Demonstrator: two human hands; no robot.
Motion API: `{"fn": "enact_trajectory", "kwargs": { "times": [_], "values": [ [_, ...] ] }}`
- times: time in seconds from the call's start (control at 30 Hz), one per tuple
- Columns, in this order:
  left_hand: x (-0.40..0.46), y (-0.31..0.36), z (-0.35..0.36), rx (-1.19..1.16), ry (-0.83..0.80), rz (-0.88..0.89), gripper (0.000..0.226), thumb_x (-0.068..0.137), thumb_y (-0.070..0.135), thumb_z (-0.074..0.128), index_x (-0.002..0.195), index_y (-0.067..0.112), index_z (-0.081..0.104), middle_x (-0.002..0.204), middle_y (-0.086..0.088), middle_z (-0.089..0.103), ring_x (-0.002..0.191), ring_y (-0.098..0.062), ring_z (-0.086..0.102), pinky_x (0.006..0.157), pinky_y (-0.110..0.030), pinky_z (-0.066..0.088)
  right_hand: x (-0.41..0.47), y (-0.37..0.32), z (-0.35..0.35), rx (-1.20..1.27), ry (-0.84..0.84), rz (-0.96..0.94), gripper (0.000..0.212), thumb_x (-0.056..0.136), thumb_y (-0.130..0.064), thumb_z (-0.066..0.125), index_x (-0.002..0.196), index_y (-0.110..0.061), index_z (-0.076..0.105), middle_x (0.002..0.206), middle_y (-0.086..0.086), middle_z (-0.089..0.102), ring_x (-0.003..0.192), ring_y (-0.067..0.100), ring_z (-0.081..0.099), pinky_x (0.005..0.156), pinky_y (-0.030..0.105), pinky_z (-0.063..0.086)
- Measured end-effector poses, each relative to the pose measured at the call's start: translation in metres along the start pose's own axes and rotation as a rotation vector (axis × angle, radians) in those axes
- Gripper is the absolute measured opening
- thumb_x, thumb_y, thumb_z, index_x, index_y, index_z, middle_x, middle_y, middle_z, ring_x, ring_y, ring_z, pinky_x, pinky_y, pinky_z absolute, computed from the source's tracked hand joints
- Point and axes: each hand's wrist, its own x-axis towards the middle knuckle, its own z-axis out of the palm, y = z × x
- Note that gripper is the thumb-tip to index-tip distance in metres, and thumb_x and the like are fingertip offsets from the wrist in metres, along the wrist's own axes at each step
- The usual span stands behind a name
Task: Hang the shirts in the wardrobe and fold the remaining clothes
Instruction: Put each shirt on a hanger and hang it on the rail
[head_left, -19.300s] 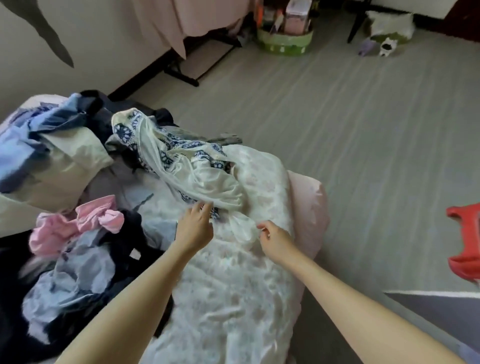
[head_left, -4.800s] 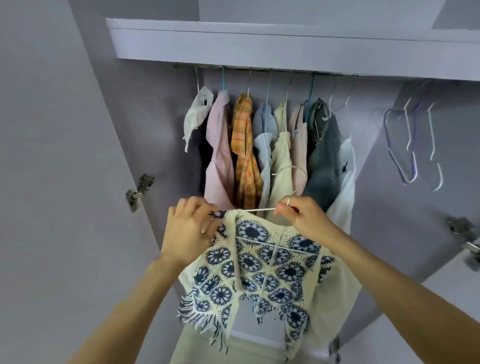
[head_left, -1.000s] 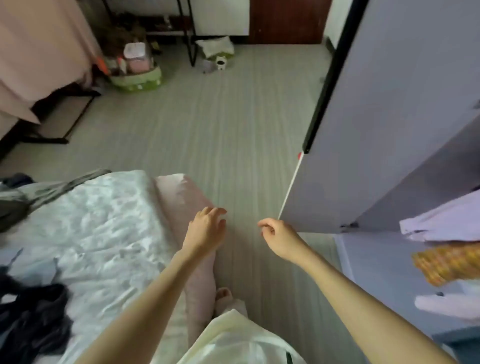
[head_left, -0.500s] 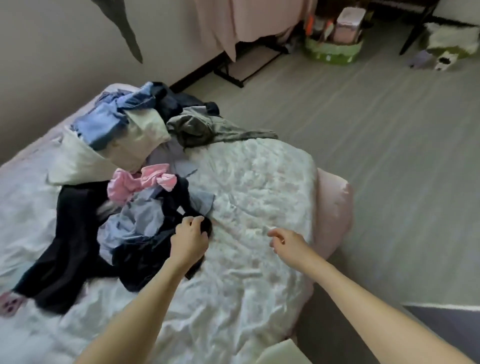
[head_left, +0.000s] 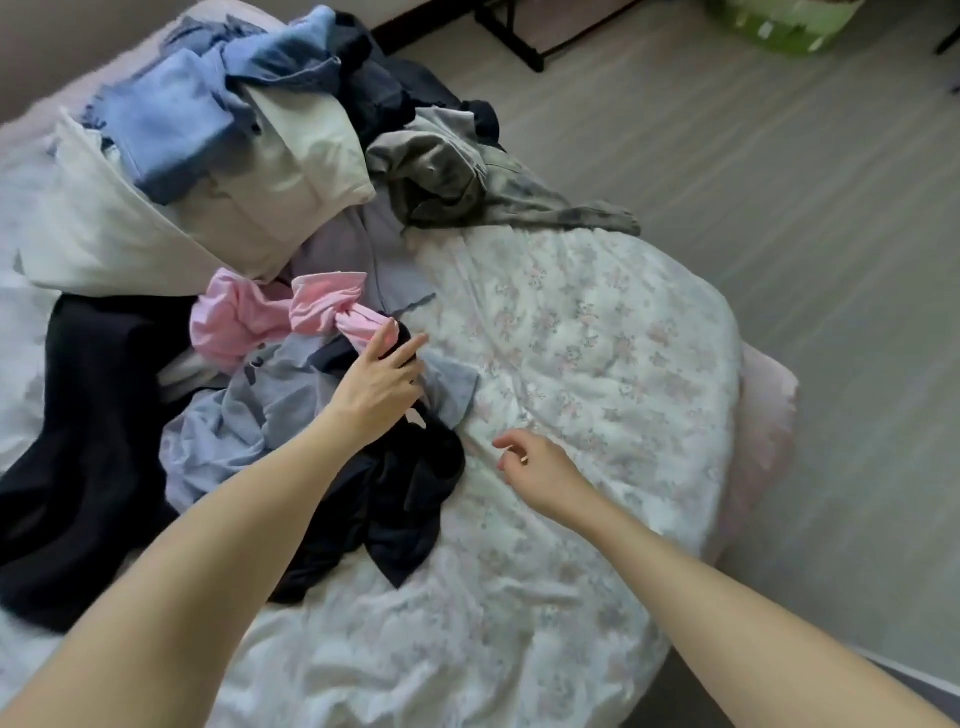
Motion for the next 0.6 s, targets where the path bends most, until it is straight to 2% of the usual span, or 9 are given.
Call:
{"fn": "enact_trajectory", "kwargs": {
  "times": [0.07,0.13,0.2,0.27,0.3,0.37,0.47,0.53,0.6],
  "values": [
    [-0.008,0.011,-0.011,-0.307,0.084,-0.109,0.016,0.085,0.017,0.057,0.095,0.012,0.068,0.096,-0.001,0.071,0.107,-0.024,0.061,0.113,-0.043,0.022,-0.003,0.003,0.005,-0.002,-0.04,-0.035,0.043,0.093,-0.027,0.045,0.135,-0.027,0.04,0.134,-0.001,0.047,0.107,0.01,0.051,0.083,0.023,0.044],
    [-0.021,0.029,-0.026,-0.614,0.26,-0.281,0.013,0.082,0.015,0.06,0.089,0.006,0.065,0.075,-0.008,0.07,0.077,-0.031,0.067,0.082,-0.038,0.05,-0.008,0.001,0.01,0.054,-0.084,-0.101,0.069,0.087,-0.034,0.056,0.144,-0.036,0.018,0.15,-0.012,0.02,0.131,0.005,0.027,0.105,0.029,0.031],
    [-0.035,0.048,-0.05,-0.91,0.31,-0.413,0.018,0.082,0.019,0.058,0.094,0.006,0.062,0.075,-0.006,0.068,0.071,-0.029,0.065,0.061,-0.037,0.05,-0.013,-0.014,0.015,0.094,-0.064,-0.188,0.08,0.081,-0.032,0.064,0.145,-0.036,0.016,0.152,-0.014,0.01,0.137,0.003,0.012,0.11,0.032,0.023],
    [-0.045,0.059,-0.074,-1.235,0.392,-0.5,0.018,0.082,0.02,0.053,0.094,0.009,0.061,0.078,0.002,0.066,0.074,-0.014,0.063,0.067,-0.032,0.049,-0.018,-0.029,0.014,0.144,-0.039,-0.29,0.049,0.082,-0.021,0.063,0.127,-0.022,0.045,0.139,0.002,0.035,0.129,0.01,0.032,0.103,0.034,0.035],
    [-0.048,0.061,-0.086,-1.352,0.464,-0.536,0.013,0.082,0.018,0.052,0.091,0.013,0.06,0.077,0.01,0.064,0.075,-0.004,0.061,0.069,-0.024,0.047,-0.023,-0.036,0.011,0.179,-0.05,-0.316,0.025,0.084,-0.015,0.059,0.109,-0.014,0.054,0.12,0.004,0.049,0.112,0.011,0.046,0.092,0.03,0.042],
    [-0.054,0.06,-0.106,-1.394,0.603,-0.612,0.012,0.082,0.012,0.054,0.091,0.017,0.061,0.079,0.021,0.06,0.076,0.009,0.056,0.069,-0.009,0.042,-0.033,-0.038,-0.004,0.236,-0.083,-0.285,0.004,0.086,-0.012,0.053,0.087,-0.008,0.054,0.086,0.0,0.055,0.08,0.012,0.053,0.072,0.026,0.042],
    [-0.059,0.062,-0.131,-1.272,0.69,-0.666,0.011,0.085,0.006,0.06,0.095,0.009,0.062,0.078,0.023,0.057,0.074,0.01,0.054,0.07,-0.005,0.038,-0.055,-0.025,-0.047,0.175,0.015,-0.223,0.005,0.085,-0.019,0.057,0.081,-0.018,0.053,0.073,-0.008,0.053,0.063,0.004,0.05,0.059,0.019,0.038],
    [-0.058,0.068,-0.147,-1.173,0.652,-0.663,0.008,0.084,0.008,0.063,0.092,0.01,0.061,0.072,0.019,0.056,0.07,0.0,0.053,0.067,-0.013,0.04,-0.073,-0.016,-0.082,0.175,0.172,-0.236,0.014,0.085,-0.02,0.062,0.077,-0.026,0.053,0.069,-0.014,0.054,0.06,-0.003,0.05,0.054,0.011,0.038],
    [-0.049,0.082,-0.168,-1.11,0.529,-0.604,0.01,0.081,0.015,0.066,0.087,0.015,0.057,0.071,0.011,0.055,0.072,-0.014,0.054,0.067,-0.028,0.042,-0.102,-0.005,-0.122,0.145,0.338,-0.252,0.021,0.085,-0.016,0.064,0.076,-0.03,0.052,0.072,-0.015,0.057,0.069,0.0,0.054,0.059,0.012,0.04]
  ]
}}
